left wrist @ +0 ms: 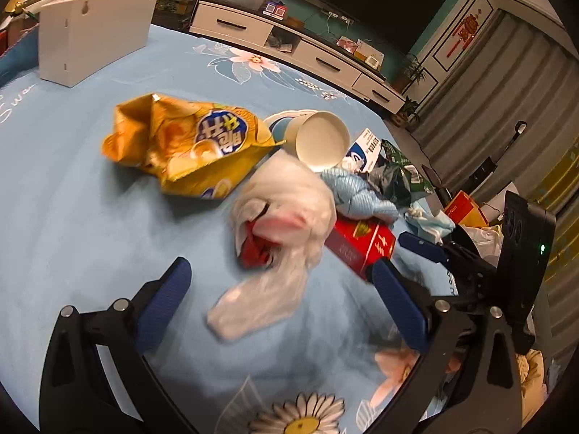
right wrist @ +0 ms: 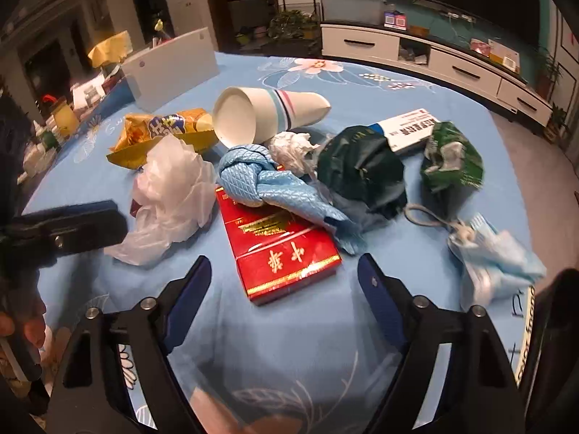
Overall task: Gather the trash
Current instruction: 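Grasp the red cigarette box with the right tool while the left tool grasps the white plastic bag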
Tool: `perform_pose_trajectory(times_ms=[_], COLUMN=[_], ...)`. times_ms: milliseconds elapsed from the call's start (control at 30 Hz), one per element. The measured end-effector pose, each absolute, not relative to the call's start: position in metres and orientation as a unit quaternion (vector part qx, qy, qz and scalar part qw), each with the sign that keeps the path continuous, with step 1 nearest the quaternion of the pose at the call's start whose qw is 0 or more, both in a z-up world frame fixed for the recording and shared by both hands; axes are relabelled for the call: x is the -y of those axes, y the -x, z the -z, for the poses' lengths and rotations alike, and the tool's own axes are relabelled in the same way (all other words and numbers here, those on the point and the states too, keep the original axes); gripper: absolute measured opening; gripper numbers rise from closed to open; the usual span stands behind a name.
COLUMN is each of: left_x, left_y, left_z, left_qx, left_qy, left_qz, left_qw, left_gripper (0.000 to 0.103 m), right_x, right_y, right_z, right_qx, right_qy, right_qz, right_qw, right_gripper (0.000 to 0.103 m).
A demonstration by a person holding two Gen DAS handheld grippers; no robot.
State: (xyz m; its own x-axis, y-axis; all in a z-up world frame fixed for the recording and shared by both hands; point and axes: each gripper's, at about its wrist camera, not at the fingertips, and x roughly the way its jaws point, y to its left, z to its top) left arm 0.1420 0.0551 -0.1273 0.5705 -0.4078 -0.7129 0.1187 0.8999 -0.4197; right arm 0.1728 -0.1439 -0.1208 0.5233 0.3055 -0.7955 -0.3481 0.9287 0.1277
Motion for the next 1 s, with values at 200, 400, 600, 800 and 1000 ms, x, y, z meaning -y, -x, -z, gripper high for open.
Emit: perform_pose_trajectory(times_ms=[200,400,600,800,1000], left_x=[-0.051,-0.048,-0.044,-0.052,-0.061], left_y=[-0.158,-0.169,-0.171,-0.152,-0.127], left_z=[0.134,0.137,0.141,0.134,0.113], left_qx=[-0.442,-0.444,-0.457,-0.452,-0.432], left_qy=[0.168,0.170,0.166,0.178,0.176], left_qz=[0.150,0.145,0.152,0.164,0.175], left_qw=[0.869,0.868,0.860,0.859,0.867], left_gripper=[0.100,0.096,0.053,0.042,0.040], right_x=[0.136,0.133,0.135,0.157,0.175], right_y=[-0.180,-0.183,-0.169,-0.152,-0.129], right_z=[0.126,0.129,0.125,0.110,0.094], right_qx=[-0.453,-0.457,-0.455,-0.475,-0.473], right_qy=[0.035,0.033,0.023,-0.091,-0.184], right_qz=[-0.200,-0.198,-0.192,-0.221,-0.251], right_qw=[0.868,0.867,0.870,0.847,0.824], right_gripper=[0.063,0.063,0.060,0.060,0.060])
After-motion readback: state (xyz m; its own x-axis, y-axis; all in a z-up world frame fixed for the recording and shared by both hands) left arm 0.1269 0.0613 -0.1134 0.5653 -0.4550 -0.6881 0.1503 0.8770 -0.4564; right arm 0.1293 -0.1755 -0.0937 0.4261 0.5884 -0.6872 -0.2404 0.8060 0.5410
